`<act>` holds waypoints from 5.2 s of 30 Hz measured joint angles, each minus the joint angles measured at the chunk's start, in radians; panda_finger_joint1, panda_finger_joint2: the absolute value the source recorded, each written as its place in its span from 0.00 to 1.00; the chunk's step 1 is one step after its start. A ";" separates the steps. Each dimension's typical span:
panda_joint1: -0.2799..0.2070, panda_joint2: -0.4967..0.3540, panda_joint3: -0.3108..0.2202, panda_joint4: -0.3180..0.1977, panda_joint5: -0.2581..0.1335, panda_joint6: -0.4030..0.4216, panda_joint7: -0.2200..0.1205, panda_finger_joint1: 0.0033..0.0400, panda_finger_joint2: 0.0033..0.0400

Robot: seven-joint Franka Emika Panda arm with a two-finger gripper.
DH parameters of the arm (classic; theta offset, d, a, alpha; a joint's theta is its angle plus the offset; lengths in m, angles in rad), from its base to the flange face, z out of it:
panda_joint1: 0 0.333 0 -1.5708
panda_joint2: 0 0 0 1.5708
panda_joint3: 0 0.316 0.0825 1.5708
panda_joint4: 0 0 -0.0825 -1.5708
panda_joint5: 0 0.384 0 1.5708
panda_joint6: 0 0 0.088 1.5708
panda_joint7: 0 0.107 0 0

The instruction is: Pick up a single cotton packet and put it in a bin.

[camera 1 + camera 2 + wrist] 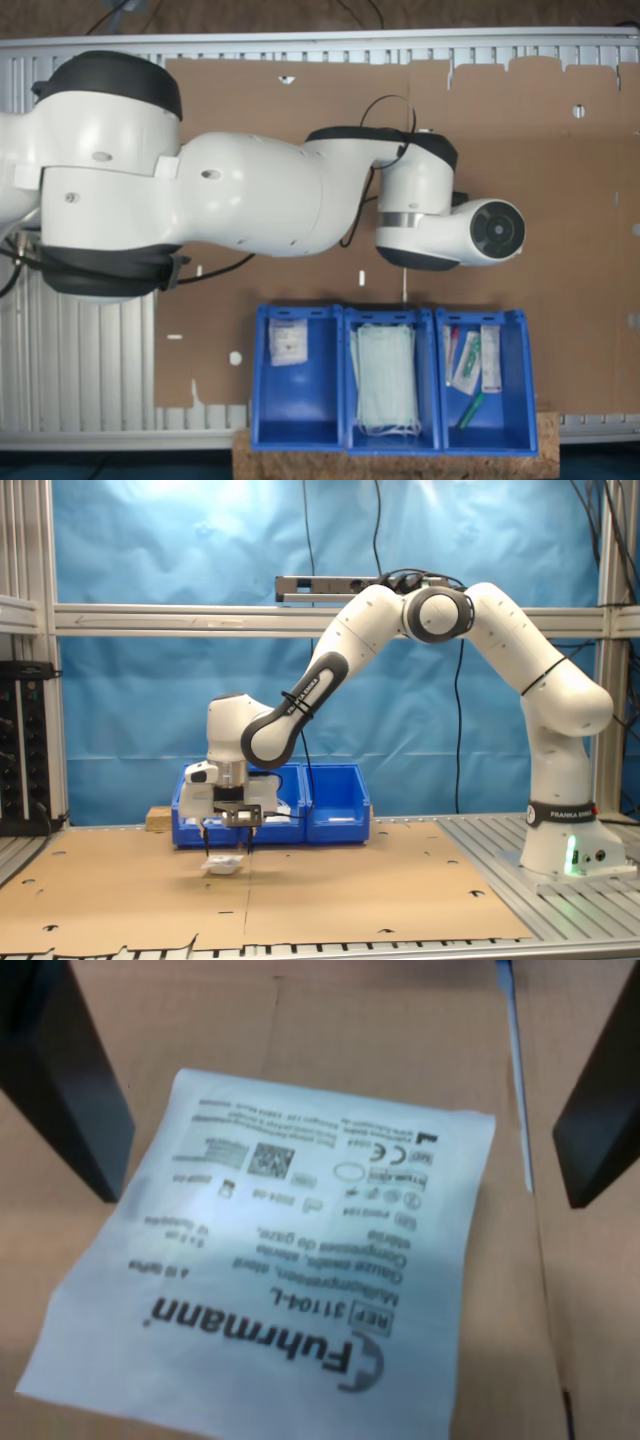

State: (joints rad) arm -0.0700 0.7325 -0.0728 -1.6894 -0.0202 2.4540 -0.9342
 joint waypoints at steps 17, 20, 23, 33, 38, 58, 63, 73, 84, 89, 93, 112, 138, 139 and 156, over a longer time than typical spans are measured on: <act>0.024 0.036 0.000 0.009 0.000 0.037 0.000 1.00 1.00; 0.025 0.042 -0.004 0.011 0.000 0.040 0.000 1.00 1.00; 0.027 0.045 -0.009 0.011 0.000 0.048 0.000 1.00 1.00; 0.028 0.048 -0.029 0.011 0.000 0.092 0.000 1.00 1.00; 0.028 0.048 -0.035 0.011 0.000 0.106 0.000 1.00 1.00; 0.030 0.053 -0.039 0.011 0.000 0.135 0.000 1.00 1.00; 0.031 0.059 -0.039 0.011 0.000 0.137 0.000 1.00 1.00; 0.031 0.074 -0.039 0.011 0.000 0.138 0.000 1.00 1.00; 0.031 0.074 -0.039 0.011 0.000 0.139 0.000 1.00 1.00; 0.031 0.074 -0.039 0.011 0.000 0.139 0.000 1.00 1.00; 0.031 0.074 -0.039 0.011 0.000 0.139 0.000 1.00 1.00; 0.031 0.074 -0.039 0.011 0.000 0.139 0.000 1.00 1.00; 0.031 0.074 -0.039 0.011 0.000 0.139 0.000 1.00 1.00; 0.031 0.074 -0.039 0.011 0.000 0.139 0.000 1.00 1.00; 0.031 0.074 -0.039 0.011 0.000 0.139 0.000 1.00 1.00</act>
State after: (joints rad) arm -0.0389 0.8068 -0.1116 -1.6785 -0.0202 2.5927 -0.9342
